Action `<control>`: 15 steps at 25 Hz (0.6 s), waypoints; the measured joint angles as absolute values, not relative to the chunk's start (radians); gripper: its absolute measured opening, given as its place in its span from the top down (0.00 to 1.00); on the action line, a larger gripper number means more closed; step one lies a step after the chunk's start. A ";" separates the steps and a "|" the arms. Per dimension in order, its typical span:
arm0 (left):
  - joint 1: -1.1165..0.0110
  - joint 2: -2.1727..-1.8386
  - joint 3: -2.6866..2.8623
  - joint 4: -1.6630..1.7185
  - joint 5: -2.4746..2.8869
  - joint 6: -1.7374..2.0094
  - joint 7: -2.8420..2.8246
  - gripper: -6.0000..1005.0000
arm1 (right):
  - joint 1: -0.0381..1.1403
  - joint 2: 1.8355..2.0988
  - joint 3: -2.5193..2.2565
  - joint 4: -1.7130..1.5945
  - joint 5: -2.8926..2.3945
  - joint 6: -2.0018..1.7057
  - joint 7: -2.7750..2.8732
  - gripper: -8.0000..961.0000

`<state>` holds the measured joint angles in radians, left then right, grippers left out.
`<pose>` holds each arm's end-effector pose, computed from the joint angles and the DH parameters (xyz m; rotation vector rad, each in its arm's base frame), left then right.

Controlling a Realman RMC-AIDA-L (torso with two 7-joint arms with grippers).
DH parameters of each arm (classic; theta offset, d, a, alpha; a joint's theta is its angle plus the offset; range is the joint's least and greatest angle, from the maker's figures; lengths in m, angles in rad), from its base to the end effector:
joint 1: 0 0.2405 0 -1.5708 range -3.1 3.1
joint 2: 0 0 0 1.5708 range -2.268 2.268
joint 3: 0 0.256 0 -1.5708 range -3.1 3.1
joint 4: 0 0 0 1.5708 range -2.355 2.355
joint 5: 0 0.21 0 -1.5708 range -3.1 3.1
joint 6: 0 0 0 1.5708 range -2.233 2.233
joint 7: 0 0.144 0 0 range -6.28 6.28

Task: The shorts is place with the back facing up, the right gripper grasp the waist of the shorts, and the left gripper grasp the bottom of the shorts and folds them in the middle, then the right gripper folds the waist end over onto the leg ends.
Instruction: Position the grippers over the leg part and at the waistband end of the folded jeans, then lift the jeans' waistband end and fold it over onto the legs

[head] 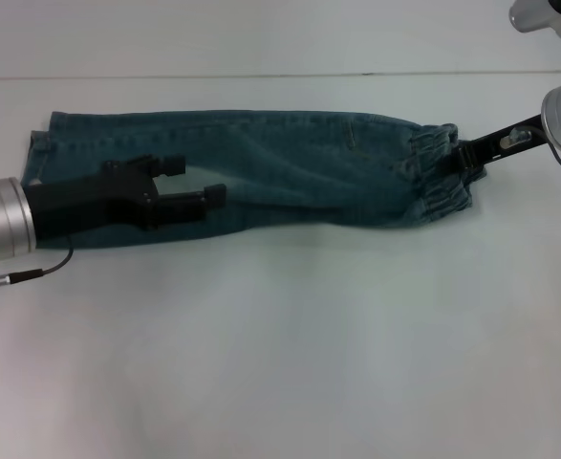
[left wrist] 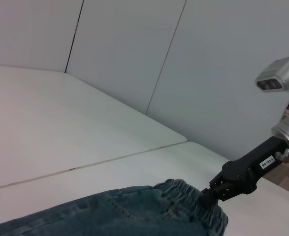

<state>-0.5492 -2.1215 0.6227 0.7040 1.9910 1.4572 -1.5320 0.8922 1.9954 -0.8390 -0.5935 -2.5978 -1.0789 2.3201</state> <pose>-0.2555 0.3505 0.0022 -2.5587 -0.8144 -0.7556 0.2396 0.4446 0.0104 -2.3287 1.1947 -0.0936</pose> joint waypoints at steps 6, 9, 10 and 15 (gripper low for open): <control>-0.548 -2.123 0.618 0.698 1.983 1.457 -1.518 0.10 | 0.868 1.989 -0.828 -0.614 -2.534 -1.089 2.299 0.91; -0.548 -2.132 0.610 0.698 1.977 1.447 -1.504 0.11 | 0.847 1.980 -0.827 -0.641 -2.481 -1.122 2.296 0.91; -0.548 -2.134 0.610 0.698 1.974 1.441 -1.503 0.12 | 0.834 1.976 -0.827 -0.662 -2.449 -1.143 2.295 0.91; -0.559 -2.141 0.627 0.695 1.971 1.422 -1.503 0.15 | 0.756 1.957 -0.823 -0.795 -2.331 -1.270 2.302 0.91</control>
<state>-0.5585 -2.1408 0.6268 0.6953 1.9709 1.4223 -1.5025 0.7555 1.9571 -0.8226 -0.7955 -2.3306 -1.2696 2.3023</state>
